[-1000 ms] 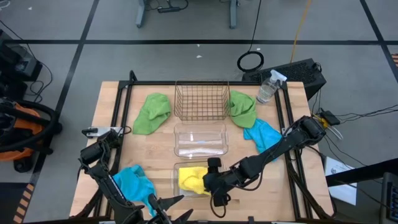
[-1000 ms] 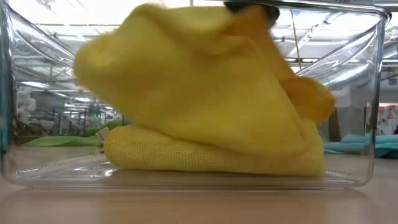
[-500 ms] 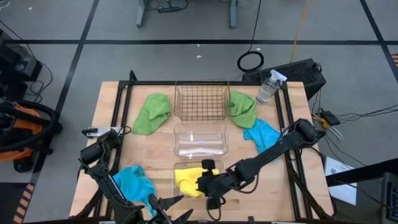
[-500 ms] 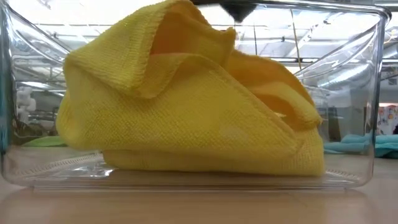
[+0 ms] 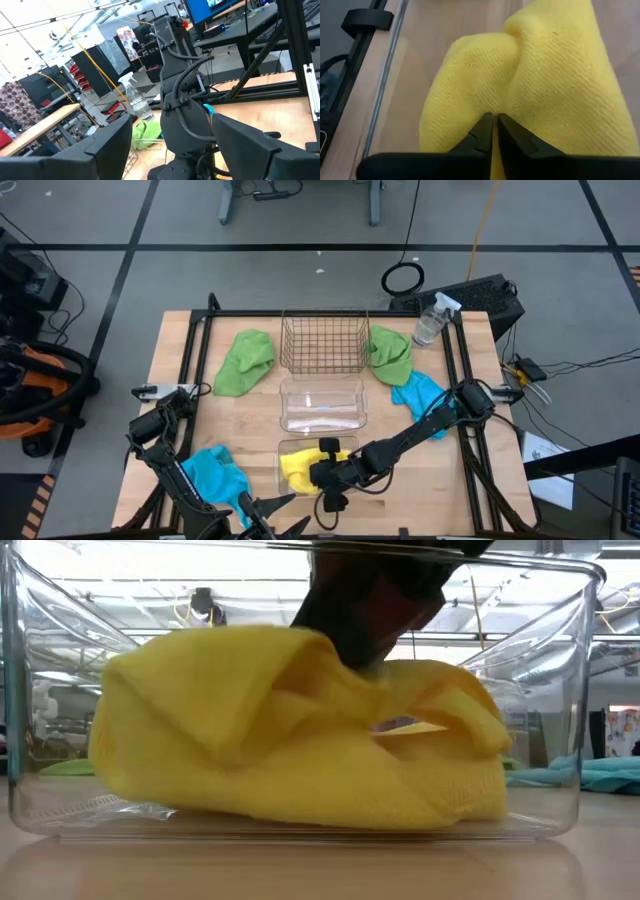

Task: Sort microfiber towel by color & place in baskets
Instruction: Put the yellow towel into the bottom transparent bin, then put the bottom blue towel into the top transparent bin

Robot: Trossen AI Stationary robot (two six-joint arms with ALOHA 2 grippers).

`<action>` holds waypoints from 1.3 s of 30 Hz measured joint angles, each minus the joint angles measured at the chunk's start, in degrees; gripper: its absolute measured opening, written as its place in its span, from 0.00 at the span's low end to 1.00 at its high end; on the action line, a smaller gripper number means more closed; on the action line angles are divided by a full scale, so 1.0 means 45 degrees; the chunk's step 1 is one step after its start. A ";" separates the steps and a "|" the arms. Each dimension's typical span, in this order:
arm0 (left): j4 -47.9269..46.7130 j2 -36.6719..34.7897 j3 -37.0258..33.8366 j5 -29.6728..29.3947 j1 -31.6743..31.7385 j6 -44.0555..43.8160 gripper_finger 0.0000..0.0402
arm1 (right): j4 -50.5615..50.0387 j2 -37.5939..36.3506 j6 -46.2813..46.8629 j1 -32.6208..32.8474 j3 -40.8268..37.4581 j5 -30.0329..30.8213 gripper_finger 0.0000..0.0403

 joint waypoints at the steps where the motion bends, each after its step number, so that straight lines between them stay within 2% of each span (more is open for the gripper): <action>1: 0.0000 0.0000 0.0000 0.0000 0.0000 0.0000 0.70 | -0.0001 -0.0026 0.0000 0.0000 0.0000 0.0002 0.05; 11: -0.0005 0.0000 0.0000 0.0000 0.0000 -0.0010 0.70 | -0.0179 -0.1087 -0.0017 0.0175 0.0000 0.0041 0.03; 17: -0.0332 0.0000 0.0000 -0.0003 -0.0005 0.0449 0.70 | -0.2848 -0.2372 0.0832 0.0702 0.0005 0.0209 0.03; 20: -0.0452 0.0000 0.0000 0.0000 -0.0005 0.1268 0.70 | -0.4238 -0.3075 0.1585 0.1482 0.0005 0.1333 0.03; 26: -0.0589 0.0000 0.0000 0.0000 0.0099 0.0568 0.70 | -0.6466 -0.3672 0.3791 0.3895 0.0005 0.4431 0.03; 29: -0.0607 0.0000 0.0000 0.0000 0.0281 0.0095 0.70 | -0.7082 -0.3646 0.5103 0.5161 0.0000 0.5164 0.03; 35: -0.0549 0.0000 0.0000 0.0000 0.0625 -0.0689 0.70 | -0.6896 -0.3138 0.7237 0.6937 -0.0005 0.6743 0.03; 39: -0.0534 0.0000 0.0000 0.0000 0.0520 -0.1914 0.70 | -0.6796 -0.2795 0.8145 0.7668 -0.0005 0.6660 0.03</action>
